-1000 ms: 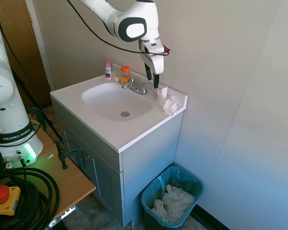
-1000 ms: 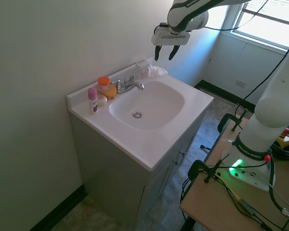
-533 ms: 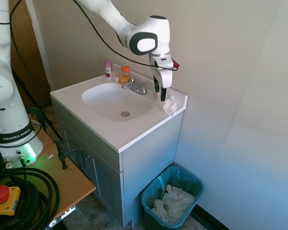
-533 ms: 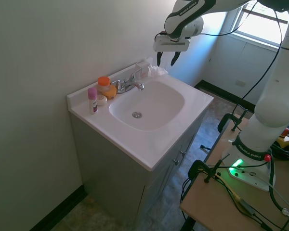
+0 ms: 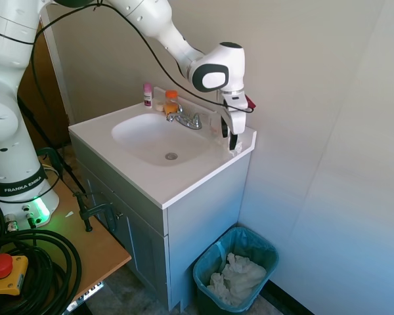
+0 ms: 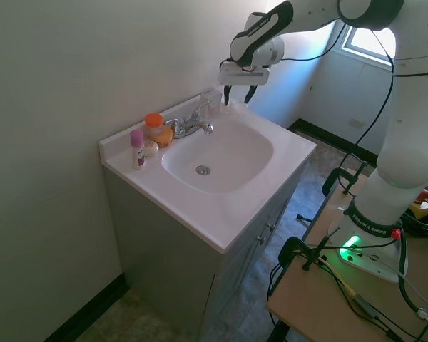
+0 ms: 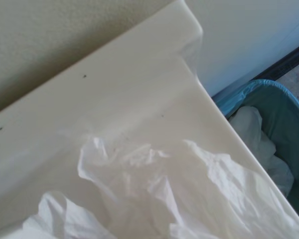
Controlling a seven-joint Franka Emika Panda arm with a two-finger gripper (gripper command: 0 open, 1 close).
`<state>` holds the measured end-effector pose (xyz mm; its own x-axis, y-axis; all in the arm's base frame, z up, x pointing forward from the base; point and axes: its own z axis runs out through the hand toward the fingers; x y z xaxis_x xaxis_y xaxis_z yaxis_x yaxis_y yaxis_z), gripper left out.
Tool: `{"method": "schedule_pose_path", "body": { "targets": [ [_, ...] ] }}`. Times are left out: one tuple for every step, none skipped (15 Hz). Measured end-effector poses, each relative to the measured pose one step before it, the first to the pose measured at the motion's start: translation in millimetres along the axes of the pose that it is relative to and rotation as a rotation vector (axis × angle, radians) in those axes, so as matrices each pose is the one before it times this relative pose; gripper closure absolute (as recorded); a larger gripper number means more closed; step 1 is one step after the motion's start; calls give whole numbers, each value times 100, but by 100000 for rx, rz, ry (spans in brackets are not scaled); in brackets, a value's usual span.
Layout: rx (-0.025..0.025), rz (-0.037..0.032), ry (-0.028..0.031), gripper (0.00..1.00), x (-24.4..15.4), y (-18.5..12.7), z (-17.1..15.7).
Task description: Throw the tissue in the trash bin
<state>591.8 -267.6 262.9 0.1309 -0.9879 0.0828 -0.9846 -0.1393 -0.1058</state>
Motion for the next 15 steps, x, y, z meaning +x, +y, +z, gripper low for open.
{"method": "schedule_pose_path", "body": {
  "targets": [
    [-371, 77, -288, 100, 48, -143, 361],
    [-48, 67, -235, 100, 28, -102, 95],
    [232, 106, -657, 100, -16, -61, -51],
    [317, -191, -1083, 100, -27, -6, -2],
    [174, -213, -829, 100, -15, -5, -10],
    [6, -150, -454, 100, -39, 10, 24],
    [26, -140, -197, 100, -86, -42, 10],
    [-26, -241, -97, 100, -156, -89, 11],
    [24, -157, -93, 100, -132, -78, 6],
    [48, 56, -71, 100, -23, -13, 1],
    [40, 85, -66, 100, 17, 13, 7],
    [-13, 62, -77, 100, 2, 16, 34],
    [-34, 49, -99, 100, -25, 12, 48],
    [60, 34, -136, 100, -11, 4, 24],
    [212, -66, -216, 100, 46, 26, -5]
  ]
}}
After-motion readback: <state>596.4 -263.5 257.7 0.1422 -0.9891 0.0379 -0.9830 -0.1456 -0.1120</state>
